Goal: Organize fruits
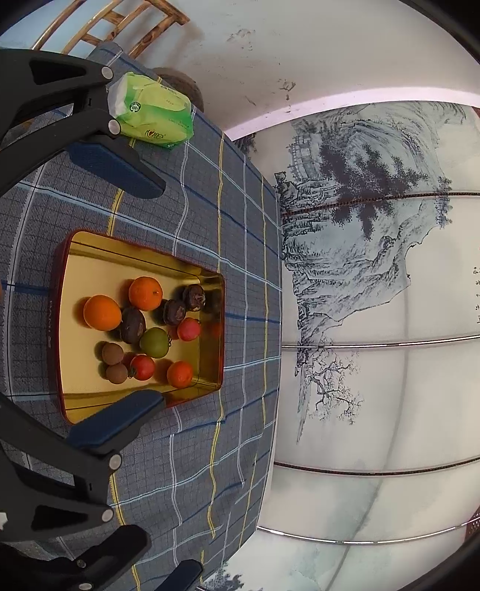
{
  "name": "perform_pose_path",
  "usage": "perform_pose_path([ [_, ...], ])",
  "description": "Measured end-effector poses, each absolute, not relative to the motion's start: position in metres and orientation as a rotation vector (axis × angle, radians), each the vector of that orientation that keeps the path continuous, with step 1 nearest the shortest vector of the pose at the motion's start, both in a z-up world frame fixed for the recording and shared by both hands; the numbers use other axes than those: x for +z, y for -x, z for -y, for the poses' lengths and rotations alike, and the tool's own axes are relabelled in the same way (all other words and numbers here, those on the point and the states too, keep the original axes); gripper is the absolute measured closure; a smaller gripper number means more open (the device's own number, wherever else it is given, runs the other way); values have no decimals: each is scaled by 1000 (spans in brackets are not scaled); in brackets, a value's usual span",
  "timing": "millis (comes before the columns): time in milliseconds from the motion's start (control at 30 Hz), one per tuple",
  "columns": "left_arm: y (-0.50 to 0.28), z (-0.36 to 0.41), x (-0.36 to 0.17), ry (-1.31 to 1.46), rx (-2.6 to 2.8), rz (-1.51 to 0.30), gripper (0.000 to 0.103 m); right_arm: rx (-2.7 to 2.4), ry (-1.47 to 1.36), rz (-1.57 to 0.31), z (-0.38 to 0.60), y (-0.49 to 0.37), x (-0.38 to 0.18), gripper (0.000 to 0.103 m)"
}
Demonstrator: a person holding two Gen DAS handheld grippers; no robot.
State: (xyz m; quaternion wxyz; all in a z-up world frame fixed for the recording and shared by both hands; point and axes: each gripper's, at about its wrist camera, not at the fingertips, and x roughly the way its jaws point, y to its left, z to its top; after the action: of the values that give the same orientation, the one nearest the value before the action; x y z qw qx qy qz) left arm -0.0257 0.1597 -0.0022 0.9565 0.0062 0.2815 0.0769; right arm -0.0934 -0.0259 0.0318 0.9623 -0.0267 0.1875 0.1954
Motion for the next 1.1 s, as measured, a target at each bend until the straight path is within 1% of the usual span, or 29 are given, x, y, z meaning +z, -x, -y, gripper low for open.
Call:
perform_pose_path([
  [1100, 41, -152, 5, -4, 158, -555, 0, 393, 51, -363, 23, 97, 30, 19],
])
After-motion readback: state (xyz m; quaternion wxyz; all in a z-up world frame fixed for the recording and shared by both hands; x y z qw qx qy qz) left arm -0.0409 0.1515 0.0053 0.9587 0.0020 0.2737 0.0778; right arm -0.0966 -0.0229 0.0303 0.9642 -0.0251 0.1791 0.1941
